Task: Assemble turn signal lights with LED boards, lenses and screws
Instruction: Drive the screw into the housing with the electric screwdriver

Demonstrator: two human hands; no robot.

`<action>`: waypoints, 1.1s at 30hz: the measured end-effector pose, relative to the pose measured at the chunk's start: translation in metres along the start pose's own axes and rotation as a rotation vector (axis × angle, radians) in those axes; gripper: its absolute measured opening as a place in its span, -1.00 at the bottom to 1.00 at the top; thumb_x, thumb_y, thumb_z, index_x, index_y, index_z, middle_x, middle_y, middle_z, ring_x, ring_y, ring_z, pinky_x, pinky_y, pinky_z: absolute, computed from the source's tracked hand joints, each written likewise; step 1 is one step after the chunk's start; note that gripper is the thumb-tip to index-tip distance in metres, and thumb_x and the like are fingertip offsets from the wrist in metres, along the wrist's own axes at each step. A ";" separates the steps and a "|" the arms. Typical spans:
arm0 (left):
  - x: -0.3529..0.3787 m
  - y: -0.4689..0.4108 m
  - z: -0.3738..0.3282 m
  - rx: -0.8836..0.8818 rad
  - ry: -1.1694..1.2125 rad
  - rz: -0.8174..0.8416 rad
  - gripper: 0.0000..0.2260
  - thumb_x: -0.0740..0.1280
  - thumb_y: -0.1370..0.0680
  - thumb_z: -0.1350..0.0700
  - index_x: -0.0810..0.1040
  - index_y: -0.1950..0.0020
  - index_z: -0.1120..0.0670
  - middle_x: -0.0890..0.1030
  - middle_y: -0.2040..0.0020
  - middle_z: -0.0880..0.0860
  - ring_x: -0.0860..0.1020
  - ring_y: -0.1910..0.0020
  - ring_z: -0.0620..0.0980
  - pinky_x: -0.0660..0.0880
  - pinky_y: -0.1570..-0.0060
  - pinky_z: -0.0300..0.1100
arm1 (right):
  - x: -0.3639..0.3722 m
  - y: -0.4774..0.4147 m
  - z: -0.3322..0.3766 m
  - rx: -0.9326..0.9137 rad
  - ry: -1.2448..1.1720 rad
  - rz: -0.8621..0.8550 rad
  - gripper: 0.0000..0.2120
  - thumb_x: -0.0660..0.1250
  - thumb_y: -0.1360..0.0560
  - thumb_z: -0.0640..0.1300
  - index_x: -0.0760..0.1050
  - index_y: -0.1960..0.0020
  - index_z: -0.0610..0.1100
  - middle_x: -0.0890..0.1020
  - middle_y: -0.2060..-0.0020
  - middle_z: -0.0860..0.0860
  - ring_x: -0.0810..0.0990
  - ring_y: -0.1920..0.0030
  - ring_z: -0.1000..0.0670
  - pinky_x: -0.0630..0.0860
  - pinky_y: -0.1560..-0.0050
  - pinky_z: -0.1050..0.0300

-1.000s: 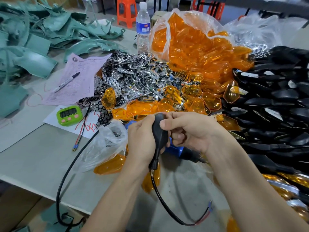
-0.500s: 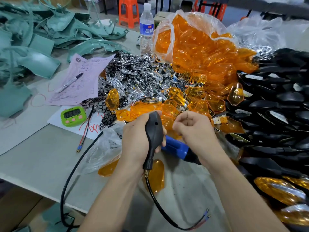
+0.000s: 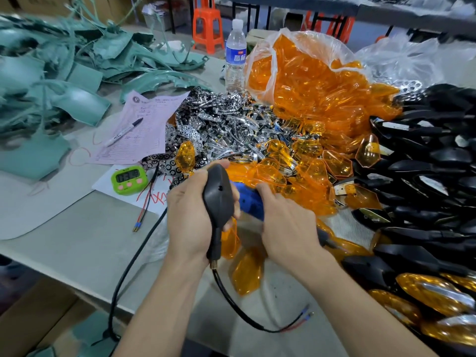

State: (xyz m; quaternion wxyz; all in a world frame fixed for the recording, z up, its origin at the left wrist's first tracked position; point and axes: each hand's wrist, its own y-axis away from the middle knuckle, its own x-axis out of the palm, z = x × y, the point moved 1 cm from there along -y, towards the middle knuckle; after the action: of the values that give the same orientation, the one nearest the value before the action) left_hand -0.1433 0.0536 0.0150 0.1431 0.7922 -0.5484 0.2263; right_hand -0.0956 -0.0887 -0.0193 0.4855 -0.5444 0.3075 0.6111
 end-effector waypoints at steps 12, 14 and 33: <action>-0.048 -0.019 -0.050 -0.041 0.034 -0.224 -0.69 0.11 -0.70 0.07 0.64 -0.06 0.12 0.55 0.33 0.15 0.46 0.47 0.05 0.27 0.64 -0.32 | -0.104 -0.065 -0.048 0.290 -0.731 -0.521 -0.62 0.35 -0.32 -0.17 0.34 -0.08 0.06 0.51 0.27 0.07 0.50 0.35 -0.09 0.51 0.26 -0.09; -0.049 -0.022 -0.045 -0.059 -0.008 -0.244 -0.69 0.12 -0.69 0.08 0.64 -0.11 0.15 0.56 0.32 0.16 0.47 0.48 0.06 0.28 0.65 -0.32 | -0.106 -0.069 -0.055 0.418 -1.176 -0.535 -0.71 0.37 -0.35 -0.19 0.41 -0.02 -0.02 0.55 0.30 -0.01 0.51 0.39 -0.11 0.53 0.31 -0.03; 0.025 0.005 0.059 -0.269 -0.325 -0.352 -0.59 0.28 -0.64 0.02 0.62 0.34 0.17 0.63 0.37 0.32 0.53 0.54 0.10 0.39 0.55 -0.19 | -0.093 -0.039 -0.024 0.331 -2.038 -0.689 -0.85 0.22 -0.55 -0.39 0.42 0.02 -0.15 0.46 0.38 -0.08 0.45 0.45 -0.06 0.47 0.34 0.07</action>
State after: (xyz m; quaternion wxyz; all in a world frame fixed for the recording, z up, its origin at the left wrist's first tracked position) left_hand -0.1285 0.0035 -0.0230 0.1941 0.8753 -0.4429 -0.0070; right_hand -0.0564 -0.1209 0.0716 0.7248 0.2335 -0.3304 0.5576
